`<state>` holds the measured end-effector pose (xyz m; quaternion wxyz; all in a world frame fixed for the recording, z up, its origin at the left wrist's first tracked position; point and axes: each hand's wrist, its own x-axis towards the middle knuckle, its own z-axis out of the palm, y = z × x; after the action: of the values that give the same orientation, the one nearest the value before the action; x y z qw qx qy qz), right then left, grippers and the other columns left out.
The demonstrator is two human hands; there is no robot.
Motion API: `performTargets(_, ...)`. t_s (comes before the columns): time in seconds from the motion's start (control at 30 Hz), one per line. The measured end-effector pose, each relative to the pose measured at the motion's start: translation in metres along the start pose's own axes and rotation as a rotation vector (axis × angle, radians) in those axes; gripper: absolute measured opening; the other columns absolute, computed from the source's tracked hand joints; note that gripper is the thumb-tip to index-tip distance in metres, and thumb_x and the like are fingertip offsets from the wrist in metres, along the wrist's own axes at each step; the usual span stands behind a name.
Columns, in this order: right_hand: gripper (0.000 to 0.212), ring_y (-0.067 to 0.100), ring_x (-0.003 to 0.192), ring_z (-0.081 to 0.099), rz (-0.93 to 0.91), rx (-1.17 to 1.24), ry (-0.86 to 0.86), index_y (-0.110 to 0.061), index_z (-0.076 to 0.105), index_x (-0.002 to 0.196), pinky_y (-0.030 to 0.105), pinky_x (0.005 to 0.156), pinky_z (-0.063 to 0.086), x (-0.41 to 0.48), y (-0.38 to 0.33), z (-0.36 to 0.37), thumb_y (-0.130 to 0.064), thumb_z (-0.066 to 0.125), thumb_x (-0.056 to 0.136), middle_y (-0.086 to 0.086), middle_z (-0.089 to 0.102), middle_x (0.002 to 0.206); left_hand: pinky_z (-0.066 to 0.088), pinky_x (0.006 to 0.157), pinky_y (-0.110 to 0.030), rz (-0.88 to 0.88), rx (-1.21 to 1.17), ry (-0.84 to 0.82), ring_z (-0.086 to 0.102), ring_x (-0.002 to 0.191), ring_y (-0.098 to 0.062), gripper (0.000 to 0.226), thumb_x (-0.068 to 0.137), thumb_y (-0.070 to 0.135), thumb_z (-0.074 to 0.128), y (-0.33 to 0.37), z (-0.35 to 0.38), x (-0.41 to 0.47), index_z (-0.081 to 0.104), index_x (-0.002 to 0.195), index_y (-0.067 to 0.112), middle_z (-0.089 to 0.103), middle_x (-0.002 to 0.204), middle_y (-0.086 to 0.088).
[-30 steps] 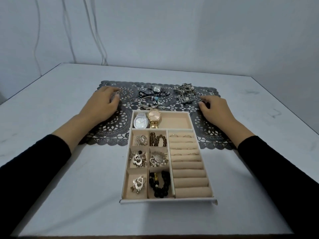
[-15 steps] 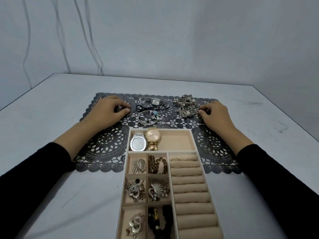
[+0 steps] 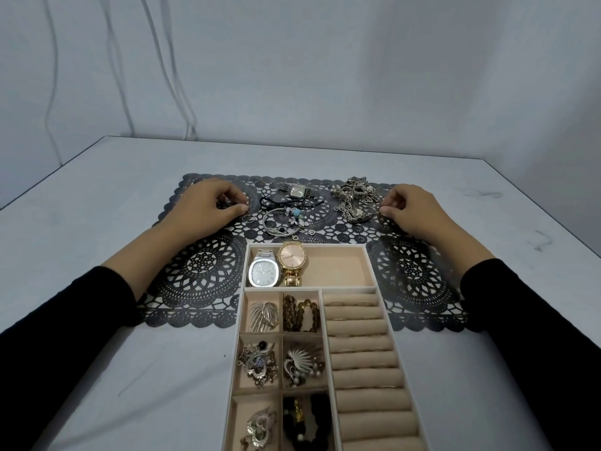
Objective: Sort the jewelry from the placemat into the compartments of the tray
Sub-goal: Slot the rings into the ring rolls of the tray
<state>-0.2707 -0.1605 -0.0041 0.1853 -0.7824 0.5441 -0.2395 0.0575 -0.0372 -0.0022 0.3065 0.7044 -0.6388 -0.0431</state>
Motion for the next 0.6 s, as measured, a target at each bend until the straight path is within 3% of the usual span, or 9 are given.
performTargets(0.1, 0.011, 0.016, 0.079, 0.052, -0.064, 0.046, 0.041, -0.017, 0.059, 0.087, 0.022, 0.068, 0.037, -0.004, 0.002, 0.001, -0.010, 0.067, 0.086, 0.001, 0.059, 0.084, 0.032, 0.065, -0.002, 0.033, -0.020, 0.021, 0.051, 0.078, 0.006, 0.012, 0.089, 0.024, 0.070, 0.001, 0.000, -0.004, 0.068, 0.099, 0.019, 0.056, 0.084, 0.019)
performTargets(0.23, 0.012, 0.009, 0.068, 0.052, -0.098, 0.130, 0.122, -0.016, 0.064, 0.086, 0.004, 0.062, 0.038, -0.013, 0.002, 0.002, -0.008, 0.072, 0.081, 0.005, 0.063, 0.085, 0.034, 0.068, -0.004, 0.098, -0.009, 0.037, 0.057, 0.086, -0.011, 0.012, 0.089, 0.020, 0.070, 0.001, 0.001, -0.008, 0.068, 0.101, 0.017, 0.065, 0.090, 0.006)
performTargets(0.4, 0.012, 0.014, 0.076, 0.057, -0.103, 0.195, 0.187, -0.014, 0.069, 0.088, -0.001, 0.065, 0.039, -0.025, 0.003, 0.000, -0.004, 0.065, 0.084, 0.006, 0.068, 0.090, 0.039, 0.069, -0.013, 0.088, -0.046, 0.096, 0.059, 0.083, -0.012, 0.012, 0.091, 0.015, 0.066, 0.005, -0.002, -0.017, 0.070, 0.102, 0.016, 0.068, 0.090, 0.005)
performTargets(0.47, 0.012, 0.015, 0.078, 0.059, -0.092, 0.250, 0.202, -0.016, 0.070, 0.087, 0.007, 0.070, 0.047, -0.032, 0.001, -0.003, -0.006, 0.063, 0.086, 0.002, 0.068, 0.088, 0.040, 0.070, -0.015, 0.058, -0.073, 0.128, 0.059, 0.078, -0.010, 0.013, 0.091, 0.017, 0.067, 0.007, -0.004, -0.023, 0.071, 0.102, 0.017, 0.068, 0.089, 0.006)
performTargets(0.53, 0.011, 0.017, 0.077, 0.063, -0.067, 0.334, 0.209, -0.015, 0.071, 0.088, 0.023, 0.072, 0.056, -0.040, -0.001, -0.006, -0.007, 0.064, 0.086, 0.003, 0.069, 0.087, 0.038, 0.067, -0.005, 0.019, -0.112, 0.157, 0.059, 0.074, -0.002, 0.010, 0.090, 0.020, 0.068, 0.009, -0.007, -0.027, 0.072, 0.099, 0.018, 0.067, 0.085, 0.008)
performTargets(0.6, 0.012, 0.011, 0.075, 0.063, -0.054, 0.424, 0.218, -0.015, 0.073, 0.089, 0.023, 0.069, 0.056, -0.049, -0.005, -0.009, -0.006, 0.066, 0.085, 0.003, 0.070, 0.089, 0.037, 0.064, 0.001, 0.003, -0.132, 0.175, 0.056, 0.073, 0.005, 0.008, 0.089, 0.021, 0.069, 0.014, -0.009, -0.033, 0.072, 0.096, 0.017, 0.064, 0.081, 0.013)
